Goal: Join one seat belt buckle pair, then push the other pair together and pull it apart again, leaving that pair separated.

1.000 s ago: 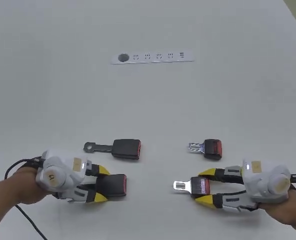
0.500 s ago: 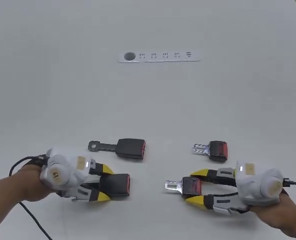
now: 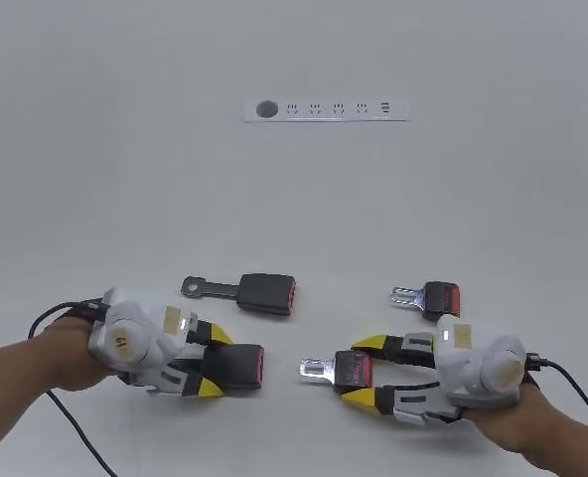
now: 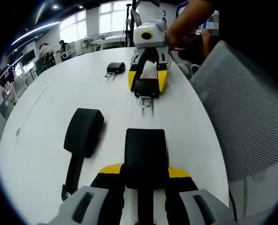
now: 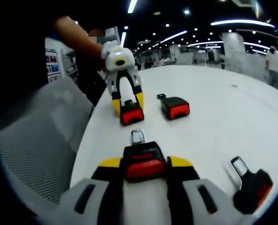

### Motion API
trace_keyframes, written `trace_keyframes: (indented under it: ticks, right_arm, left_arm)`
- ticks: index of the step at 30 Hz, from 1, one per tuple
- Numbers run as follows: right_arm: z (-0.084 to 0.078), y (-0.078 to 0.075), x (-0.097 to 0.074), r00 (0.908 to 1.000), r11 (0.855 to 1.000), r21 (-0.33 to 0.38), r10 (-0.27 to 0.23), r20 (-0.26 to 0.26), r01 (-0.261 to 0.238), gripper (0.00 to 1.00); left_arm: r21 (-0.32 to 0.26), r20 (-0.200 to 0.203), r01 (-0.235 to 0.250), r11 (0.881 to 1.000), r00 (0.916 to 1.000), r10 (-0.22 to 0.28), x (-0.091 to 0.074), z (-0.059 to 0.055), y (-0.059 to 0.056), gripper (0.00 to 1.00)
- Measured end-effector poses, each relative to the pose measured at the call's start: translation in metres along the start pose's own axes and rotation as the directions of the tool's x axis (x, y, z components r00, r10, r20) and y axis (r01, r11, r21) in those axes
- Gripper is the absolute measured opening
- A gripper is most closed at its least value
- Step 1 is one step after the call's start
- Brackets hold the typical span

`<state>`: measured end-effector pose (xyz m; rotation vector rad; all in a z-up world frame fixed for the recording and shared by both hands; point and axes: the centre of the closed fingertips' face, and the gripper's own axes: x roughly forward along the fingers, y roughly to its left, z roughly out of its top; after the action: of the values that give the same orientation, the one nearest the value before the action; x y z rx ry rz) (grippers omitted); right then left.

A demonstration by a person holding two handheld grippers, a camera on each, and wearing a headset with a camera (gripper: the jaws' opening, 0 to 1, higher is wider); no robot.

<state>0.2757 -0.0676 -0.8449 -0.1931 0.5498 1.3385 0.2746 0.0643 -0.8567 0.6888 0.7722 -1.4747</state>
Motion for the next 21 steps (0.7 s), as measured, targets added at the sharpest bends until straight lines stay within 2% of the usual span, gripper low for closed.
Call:
trace_keyframes:
  ticks: [6, 9, 14, 21]
  right_arm:
    - [0.003, 0.006, 0.016, 0.9998, 1.0, 0.001, 0.003, -0.019, -0.003, 0.36]
    - [0.009, 0.011, 0.027, 0.9998, 1.0, -0.027, 0.012, -0.017, -0.012, 0.36]
    - [0.015, 0.014, 0.044, 0.9998, 0.999, -0.036, -0.011, -0.018, 0.011, 0.36]
    - [0.014, 0.012, 0.043, 0.9997, 1.0, -0.022, -0.002, -0.026, 0.001, 0.36]
  left_arm:
    - [0.007, -0.016, -0.002, 1.0, 0.9999, 0.003, 0.0, 0.001, -0.001, 0.33]
    - [0.008, -0.021, -0.002, 1.0, 0.9998, 0.002, 0.0, 0.001, -0.001, 0.33]
    - [0.008, -0.024, -0.005, 1.0, 0.9997, 0.006, 0.0, 0.001, -0.001, 0.33]
    - [0.019, -0.04, -0.004, 1.0, 0.9992, 0.005, -0.001, 0.001, 0.0, 0.33]
